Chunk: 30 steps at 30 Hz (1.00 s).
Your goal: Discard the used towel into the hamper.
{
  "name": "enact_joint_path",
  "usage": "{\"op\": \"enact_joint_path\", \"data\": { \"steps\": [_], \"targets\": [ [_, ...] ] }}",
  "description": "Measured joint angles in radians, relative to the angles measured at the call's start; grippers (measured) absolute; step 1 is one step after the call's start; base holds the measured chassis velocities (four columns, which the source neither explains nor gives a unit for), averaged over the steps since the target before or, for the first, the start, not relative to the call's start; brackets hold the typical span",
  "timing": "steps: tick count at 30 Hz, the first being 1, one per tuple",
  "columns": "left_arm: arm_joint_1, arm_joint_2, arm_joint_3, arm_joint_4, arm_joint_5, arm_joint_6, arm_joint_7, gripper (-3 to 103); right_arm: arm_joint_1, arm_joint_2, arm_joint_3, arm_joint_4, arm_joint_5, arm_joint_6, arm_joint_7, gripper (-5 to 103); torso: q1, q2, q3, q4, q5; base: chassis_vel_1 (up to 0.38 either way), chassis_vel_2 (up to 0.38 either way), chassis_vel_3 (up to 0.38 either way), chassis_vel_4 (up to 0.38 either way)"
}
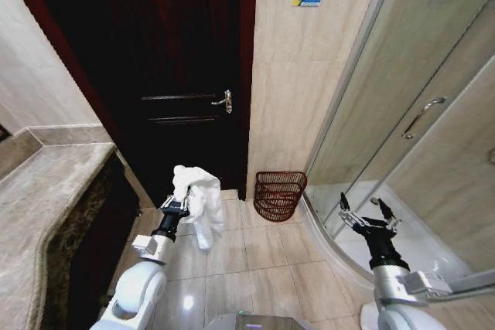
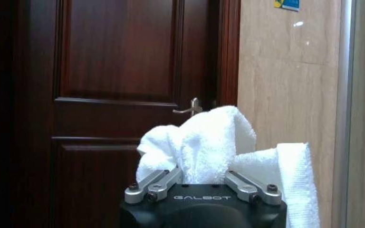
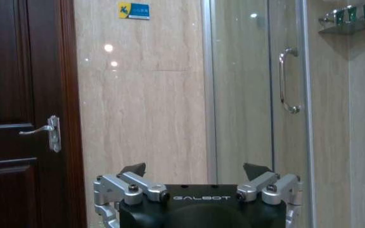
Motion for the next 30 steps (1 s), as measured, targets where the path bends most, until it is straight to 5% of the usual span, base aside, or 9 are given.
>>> {"op": "enact_joint_path", "data": {
  "steps": [30],
  "targets": [
    [-0.002,0.001,-0.007,0.027,0.002,-0.030,0.009,10,0.002,0.000,-0.008,-0.007,-0.023,-0.003,0.001,100,-0.070,-0.157,-0.087,0.0000,0.0000,0.000,0.000,0.000,0.000]
  ]
}}
